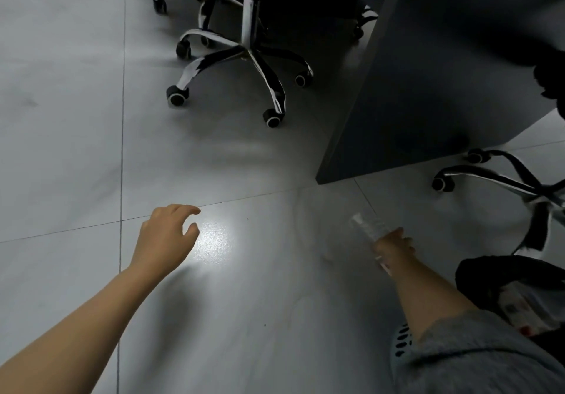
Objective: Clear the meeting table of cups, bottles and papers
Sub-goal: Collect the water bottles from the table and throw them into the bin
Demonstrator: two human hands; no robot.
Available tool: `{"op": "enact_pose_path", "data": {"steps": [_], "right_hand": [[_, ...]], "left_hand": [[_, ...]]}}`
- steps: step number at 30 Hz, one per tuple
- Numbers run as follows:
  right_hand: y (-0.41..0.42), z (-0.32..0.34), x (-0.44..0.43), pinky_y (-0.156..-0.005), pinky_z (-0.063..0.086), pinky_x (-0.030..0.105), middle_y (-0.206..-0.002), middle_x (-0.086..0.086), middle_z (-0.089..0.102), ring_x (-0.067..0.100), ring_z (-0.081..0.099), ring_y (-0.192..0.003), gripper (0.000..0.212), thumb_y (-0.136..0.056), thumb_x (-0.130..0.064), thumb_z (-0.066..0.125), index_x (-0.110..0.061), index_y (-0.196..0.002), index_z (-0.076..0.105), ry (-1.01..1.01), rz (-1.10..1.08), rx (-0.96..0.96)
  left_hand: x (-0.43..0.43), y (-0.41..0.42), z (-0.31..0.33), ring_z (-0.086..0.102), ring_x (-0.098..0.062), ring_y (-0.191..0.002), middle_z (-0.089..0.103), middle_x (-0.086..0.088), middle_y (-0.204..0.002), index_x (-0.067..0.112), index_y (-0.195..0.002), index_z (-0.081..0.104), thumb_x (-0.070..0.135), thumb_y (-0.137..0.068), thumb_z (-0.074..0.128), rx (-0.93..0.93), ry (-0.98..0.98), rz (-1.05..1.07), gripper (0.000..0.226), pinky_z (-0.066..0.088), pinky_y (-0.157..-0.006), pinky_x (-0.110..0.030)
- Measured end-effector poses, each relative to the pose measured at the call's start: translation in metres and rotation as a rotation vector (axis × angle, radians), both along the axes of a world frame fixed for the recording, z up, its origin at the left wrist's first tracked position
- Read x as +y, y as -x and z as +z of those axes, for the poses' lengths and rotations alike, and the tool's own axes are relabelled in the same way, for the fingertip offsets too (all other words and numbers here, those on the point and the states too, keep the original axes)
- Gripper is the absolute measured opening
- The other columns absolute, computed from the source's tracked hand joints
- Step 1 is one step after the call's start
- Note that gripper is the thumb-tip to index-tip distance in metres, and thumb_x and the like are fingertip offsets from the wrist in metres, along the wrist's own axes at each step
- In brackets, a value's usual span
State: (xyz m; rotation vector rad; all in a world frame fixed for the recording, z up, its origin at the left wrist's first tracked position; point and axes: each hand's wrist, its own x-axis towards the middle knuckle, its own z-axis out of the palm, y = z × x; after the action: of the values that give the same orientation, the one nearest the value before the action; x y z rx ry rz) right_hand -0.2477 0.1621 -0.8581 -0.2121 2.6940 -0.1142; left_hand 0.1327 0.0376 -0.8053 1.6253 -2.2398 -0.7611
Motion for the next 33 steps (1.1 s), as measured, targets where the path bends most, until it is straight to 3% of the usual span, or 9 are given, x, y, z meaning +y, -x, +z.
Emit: {"op": "enact_pose_path", "data": {"steps": [3, 5, 8, 10, 16, 22, 26, 29, 33], "right_hand": [[-0.004, 0.002, 0.004, -0.108, 0.033, 0.046, -0.147, 0.014, 0.025, 0.034, 0.028, -0.133, 0.098, -0.076, -0.032, 0.070, -0.017, -0.147, 0.005, -0.153, 0.071, 0.016], [-0.011, 0.006, 0.007, -0.107, 0.032, 0.039, -0.143, 0.012, 0.034, 0.031, 0.028, -0.132, 0.091, -0.077, -0.034, 0.069, -0.015, -0.146, 0.012, -0.258, 0.170, 0.018], [-0.027, -0.002, 0.013, -0.103, 0.036, 0.036, -0.133, 0.010, 0.045, 0.029, 0.033, -0.128, 0.080, -0.073, -0.034, 0.071, -0.016, -0.137, 0.029, -0.302, 0.254, -0.052], [-0.045, -0.002, 0.013, -0.104, 0.037, 0.037, -0.133, 0.009, 0.046, 0.028, 0.039, -0.126, 0.085, -0.069, -0.035, 0.072, -0.016, -0.138, 0.027, -0.281, 0.306, -0.085], [-0.077, 0.038, -0.006, -0.102, 0.042, 0.042, -0.134, 0.011, 0.047, 0.030, 0.046, -0.122, 0.093, -0.072, -0.041, 0.069, -0.016, -0.144, 0.016, -0.008, 0.409, -0.102], [-0.121, 0.124, -0.016, -0.086, 0.053, 0.042, -0.107, 0.000, 0.062, 0.024, 0.062, -0.100, 0.074, -0.051, -0.048, 0.067, -0.020, -0.116, 0.047, 0.348, 0.588, -0.097], [-0.143, 0.209, 0.033, -0.090, 0.049, 0.037, -0.120, 0.000, 0.052, 0.020, 0.054, -0.108, 0.079, -0.068, -0.032, 0.075, -0.020, -0.133, 0.033, 0.510, 0.704, -0.018], [-0.126, 0.242, 0.088, -0.085, 0.043, 0.029, -0.124, -0.004, 0.046, 0.019, 0.050, -0.116, 0.086, -0.072, -0.028, 0.076, -0.023, -0.140, 0.024, 0.496, 0.687, 0.039], [-0.076, 0.253, 0.134, -0.089, 0.051, 0.038, -0.116, -0.001, 0.057, 0.019, 0.059, -0.106, 0.089, -0.053, -0.046, 0.086, -0.017, -0.126, 0.044, 0.653, 0.526, 0.056]], "left_hand": [[0.001, 0.001, -0.006, 0.043, -0.027, -0.123, 0.056, -0.005, -0.129, 0.014, -0.120, 0.058, 0.013, -0.089, 0.051, 0.010, -0.009, 0.006, 0.032, 0.034, -0.101, -0.041], [0.000, 0.002, -0.009, 0.044, -0.028, -0.121, 0.056, -0.005, -0.129, 0.014, -0.120, 0.058, 0.013, -0.090, 0.051, 0.017, -0.015, 0.019, 0.032, 0.034, -0.100, -0.041], [0.005, 0.005, -0.008, 0.045, -0.028, -0.120, 0.056, -0.006, -0.130, 0.014, -0.121, 0.058, 0.014, -0.090, 0.050, 0.016, -0.025, 0.018, 0.032, 0.035, -0.100, -0.041], [0.009, 0.005, -0.005, 0.046, -0.027, -0.118, 0.056, -0.005, -0.129, 0.015, -0.121, 0.058, 0.014, -0.090, 0.051, 0.024, -0.023, 0.008, 0.032, 0.035, -0.099, -0.041], [0.018, 0.001, 0.023, 0.043, -0.026, -0.123, 0.056, -0.005, -0.129, 0.015, -0.122, 0.057, 0.014, -0.090, 0.050, 0.055, 0.033, -0.010, 0.032, 0.034, -0.101, -0.041], [0.031, 0.005, 0.064, 0.044, -0.026, -0.124, 0.056, -0.005, -0.130, 0.015, -0.123, 0.056, 0.016, -0.091, 0.050, 0.084, 0.120, -0.048, 0.032, 0.034, -0.103, -0.041], [0.050, 0.012, 0.092, 0.047, -0.027, -0.121, 0.057, -0.006, -0.128, 0.016, -0.122, 0.057, 0.018, -0.090, 0.051, 0.119, 0.172, -0.108, 0.032, 0.036, -0.102, -0.042], [0.068, 0.022, 0.103, 0.045, -0.024, -0.123, 0.056, -0.004, -0.129, 0.017, -0.122, 0.057, 0.019, -0.091, 0.051, 0.124, 0.178, -0.193, 0.032, 0.035, -0.102, -0.040], [0.077, 0.035, 0.108, 0.045, -0.024, -0.123, 0.055, -0.004, -0.130, 0.018, -0.123, 0.056, 0.020, -0.091, 0.050, 0.143, 0.189, -0.237, 0.033, 0.035, -0.101, -0.040]]}}
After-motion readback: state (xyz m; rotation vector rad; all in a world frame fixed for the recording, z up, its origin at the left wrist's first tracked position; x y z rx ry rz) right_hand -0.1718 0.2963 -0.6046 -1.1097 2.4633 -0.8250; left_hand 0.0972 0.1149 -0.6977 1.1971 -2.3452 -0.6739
